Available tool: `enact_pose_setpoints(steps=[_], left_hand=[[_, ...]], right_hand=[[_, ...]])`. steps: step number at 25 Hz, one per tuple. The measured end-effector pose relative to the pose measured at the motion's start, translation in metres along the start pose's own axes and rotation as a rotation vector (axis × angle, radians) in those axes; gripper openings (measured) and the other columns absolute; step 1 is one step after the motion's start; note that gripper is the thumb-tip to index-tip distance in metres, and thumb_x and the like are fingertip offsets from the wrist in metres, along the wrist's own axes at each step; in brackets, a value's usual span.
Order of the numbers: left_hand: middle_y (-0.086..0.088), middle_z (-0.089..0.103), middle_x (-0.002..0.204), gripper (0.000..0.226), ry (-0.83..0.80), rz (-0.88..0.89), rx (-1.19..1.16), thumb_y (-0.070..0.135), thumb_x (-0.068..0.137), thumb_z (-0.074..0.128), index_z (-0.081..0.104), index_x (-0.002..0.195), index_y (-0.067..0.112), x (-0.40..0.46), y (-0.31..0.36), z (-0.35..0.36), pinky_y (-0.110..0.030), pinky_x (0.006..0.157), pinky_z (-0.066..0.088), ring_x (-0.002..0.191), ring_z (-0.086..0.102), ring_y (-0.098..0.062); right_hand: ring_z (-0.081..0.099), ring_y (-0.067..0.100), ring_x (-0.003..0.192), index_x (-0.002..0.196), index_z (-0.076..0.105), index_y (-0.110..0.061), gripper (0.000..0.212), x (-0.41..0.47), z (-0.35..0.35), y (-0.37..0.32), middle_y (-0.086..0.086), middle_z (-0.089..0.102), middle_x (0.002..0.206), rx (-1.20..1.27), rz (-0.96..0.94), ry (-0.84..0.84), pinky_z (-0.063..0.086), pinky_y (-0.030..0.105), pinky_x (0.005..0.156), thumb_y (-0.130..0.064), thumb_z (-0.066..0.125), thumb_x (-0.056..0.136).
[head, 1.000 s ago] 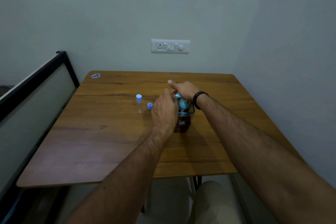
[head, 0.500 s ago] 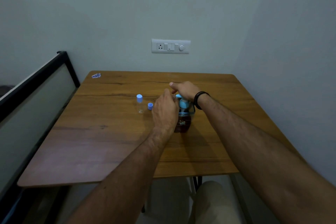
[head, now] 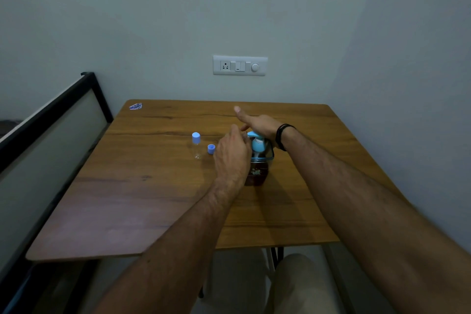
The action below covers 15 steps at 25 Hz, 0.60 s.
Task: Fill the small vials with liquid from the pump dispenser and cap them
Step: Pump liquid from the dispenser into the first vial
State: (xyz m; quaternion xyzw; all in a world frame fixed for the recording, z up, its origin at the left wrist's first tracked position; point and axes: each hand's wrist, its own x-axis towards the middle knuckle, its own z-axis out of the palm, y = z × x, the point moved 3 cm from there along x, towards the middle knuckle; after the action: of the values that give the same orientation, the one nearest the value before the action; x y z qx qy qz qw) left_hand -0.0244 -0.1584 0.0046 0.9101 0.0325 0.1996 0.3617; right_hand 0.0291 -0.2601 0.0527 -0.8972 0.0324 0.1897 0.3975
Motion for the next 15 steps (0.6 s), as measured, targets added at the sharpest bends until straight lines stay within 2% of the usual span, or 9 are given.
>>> enact_pose_setpoints(steps=[2,4,7,9,11,12,13,15], left_hand=[[0.008,0.047,0.081,0.013,0.008,0.006,0.018,0.024,0.106,0.046,0.041,0.095,0.02,0.001,0.0,0.0,-0.019,0.053,0.024,0.074,0.044,-0.01],[0.008,0.046,0.079,0.013,0.01,0.009,0.025,0.023,0.106,0.046,0.041,0.094,0.019,0.001,0.0,0.0,-0.019,0.052,0.023,0.073,0.043,-0.011],[0.008,0.046,0.079,0.013,-0.005,-0.002,0.027,0.024,0.106,0.046,0.041,0.095,0.019,0.001,0.0,0.0,-0.019,0.052,0.023,0.073,0.043,-0.01],[0.009,0.045,0.078,0.013,-0.003,-0.001,0.023,0.025,0.106,0.045,0.041,0.095,0.019,0.001,0.001,0.0,-0.019,0.051,0.022,0.073,0.044,-0.011],[0.009,0.046,0.08,0.013,-0.005,0.001,0.022,0.025,0.106,0.045,0.041,0.095,0.019,0.0,0.002,-0.002,-0.018,0.051,0.023,0.075,0.044,-0.01],[0.008,0.047,0.082,0.013,-0.009,0.003,0.018,0.025,0.106,0.046,0.041,0.096,0.019,0.0,0.002,-0.002,-0.018,0.052,0.024,0.076,0.044,-0.009],[0.007,0.048,0.084,0.013,-0.011,0.006,0.016,0.025,0.106,0.046,0.041,0.096,0.019,0.0,0.002,-0.001,-0.018,0.052,0.024,0.076,0.044,-0.009],[0.007,0.049,0.084,0.012,-0.002,0.007,0.018,0.025,0.107,0.045,0.042,0.097,0.019,0.0,0.0,0.0,-0.02,0.053,0.026,0.076,0.045,-0.011]], right_hand=[[0.055,0.024,0.108,0.128,0.068,-0.016,0.094,-0.003,0.001,0.001,0.001,0.055,0.121,0.038,0.002,-0.008,0.044,0.042,0.091,-0.091,0.037,0.081],[0.056,0.018,0.097,0.121,0.072,-0.015,0.081,0.002,0.002,0.002,0.002,0.059,0.119,0.028,-0.044,0.08,0.041,0.034,0.081,-0.081,0.039,0.09],[0.054,0.007,0.078,0.111,0.076,-0.013,0.061,0.007,0.004,0.002,0.006,0.066,0.129,-0.02,-0.081,0.156,0.038,0.026,0.064,-0.064,0.043,0.1],[0.057,0.014,0.089,0.116,0.074,-0.014,0.069,0.003,0.001,0.001,0.003,0.064,0.125,-0.012,-0.061,0.115,0.04,0.028,0.071,-0.071,0.04,0.097],[0.056,0.021,0.101,0.123,0.07,-0.017,0.089,-0.003,-0.001,-0.001,0.0,0.056,0.116,0.043,-0.004,0.015,0.042,0.037,0.083,-0.089,0.037,0.083],[0.056,0.022,0.103,0.125,0.069,-0.018,0.095,-0.005,-0.001,-0.001,0.0,0.054,0.115,0.06,0.013,-0.009,0.043,0.04,0.085,-0.093,0.035,0.078],[0.056,0.022,0.103,0.125,0.069,-0.018,0.095,-0.004,0.0,0.0,0.0,0.054,0.114,0.063,0.009,-0.007,0.042,0.04,0.085,-0.094,0.035,0.078],[0.054,0.019,0.099,0.122,0.071,-0.015,0.079,0.002,0.002,0.001,0.001,0.059,0.118,0.013,-0.04,0.058,0.04,0.034,0.079,-0.08,0.036,0.092]])
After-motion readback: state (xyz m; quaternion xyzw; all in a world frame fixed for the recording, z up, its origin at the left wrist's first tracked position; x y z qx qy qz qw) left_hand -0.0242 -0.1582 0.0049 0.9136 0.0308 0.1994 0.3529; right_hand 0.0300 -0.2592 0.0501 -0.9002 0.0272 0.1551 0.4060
